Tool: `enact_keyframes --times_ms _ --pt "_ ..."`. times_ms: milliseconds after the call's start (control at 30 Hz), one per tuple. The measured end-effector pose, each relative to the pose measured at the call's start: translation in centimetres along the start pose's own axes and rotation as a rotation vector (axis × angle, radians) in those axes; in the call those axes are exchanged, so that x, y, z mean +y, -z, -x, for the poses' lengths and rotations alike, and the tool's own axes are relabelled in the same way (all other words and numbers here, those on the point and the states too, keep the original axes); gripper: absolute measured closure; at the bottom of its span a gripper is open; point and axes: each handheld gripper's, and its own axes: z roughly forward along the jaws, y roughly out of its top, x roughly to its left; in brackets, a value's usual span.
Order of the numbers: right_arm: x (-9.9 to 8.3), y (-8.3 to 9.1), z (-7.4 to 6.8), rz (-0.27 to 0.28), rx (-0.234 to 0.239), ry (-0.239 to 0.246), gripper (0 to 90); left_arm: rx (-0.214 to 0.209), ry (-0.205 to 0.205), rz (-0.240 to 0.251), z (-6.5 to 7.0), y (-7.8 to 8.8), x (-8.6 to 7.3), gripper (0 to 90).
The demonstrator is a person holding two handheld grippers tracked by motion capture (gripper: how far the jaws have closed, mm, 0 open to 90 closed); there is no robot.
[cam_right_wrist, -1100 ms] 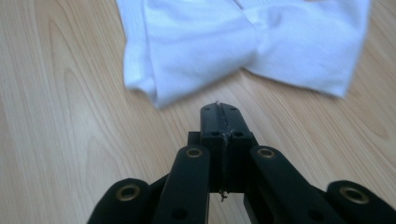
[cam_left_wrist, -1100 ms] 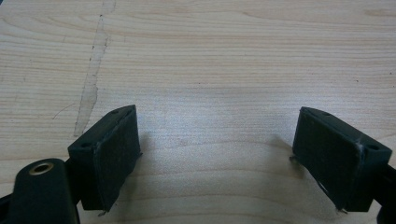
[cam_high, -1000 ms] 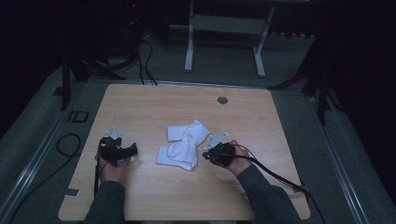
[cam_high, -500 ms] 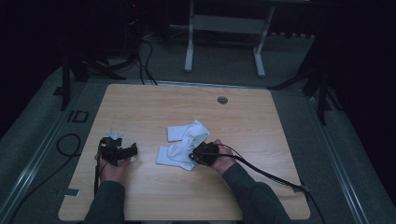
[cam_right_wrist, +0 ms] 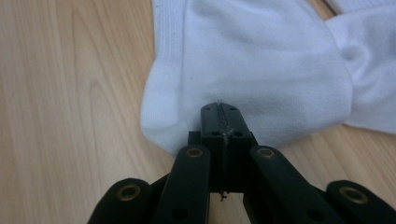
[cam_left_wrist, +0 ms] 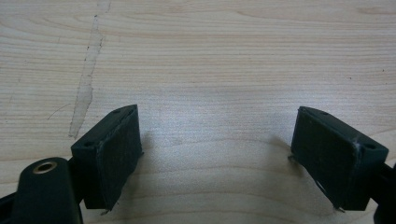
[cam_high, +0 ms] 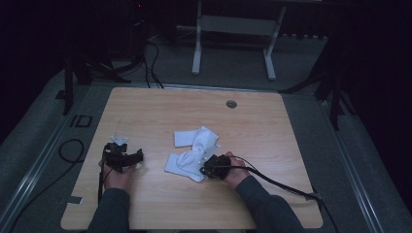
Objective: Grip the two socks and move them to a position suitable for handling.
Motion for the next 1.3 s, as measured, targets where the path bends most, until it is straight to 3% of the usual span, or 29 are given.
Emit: enact_keyframes --times_ms 333,600,867,967,1067,1133,1200,1300 --pt "-1.8 1.6 0.0 -0.053 -0.008 -0.003 85.1 -0.001 -0.001 0.000 0.0 0.0 0.0 16.0" --pt "0.5 2.8 -0.4 -0.018 -0.016 0.024 75.1 -0.001 -0.001 0.000 0.0 0.0 0.0 16.0" --pt "4.0 1.3 -0.7 -0.012 0.009 0.031 69.6 -0.003 -0.002 0.003 0.0 0.0 0.0 16.0" --pt "4.7 0.8 -0.7 0.006 0.039 0.022 66.4 -0.004 -0.002 0.005 0.0 0.0 0.0 16.0" --pt "5.5 0.3 -0.9 -0.008 0.018 0.038 65.3 -0.005 -0.002 0.005 0.0 0.0 0.0 16.0" --pt "5.8 0.0 -0.9 0.008 0.039 0.033 64.9 -0.005 -0.002 0.005 0.0 0.0 0.0 16.0" --pt "6.0 -0.6 -0.7 -0.025 0.016 0.030 64.0 -0.005 -0.002 0.005 0.0 0.0 0.0 16.0" --pt "6.4 -1.5 -0.8 -0.033 0.039 0.035 63.1 -0.005 -0.003 0.004 0.0 0.0 0.0 16.0"
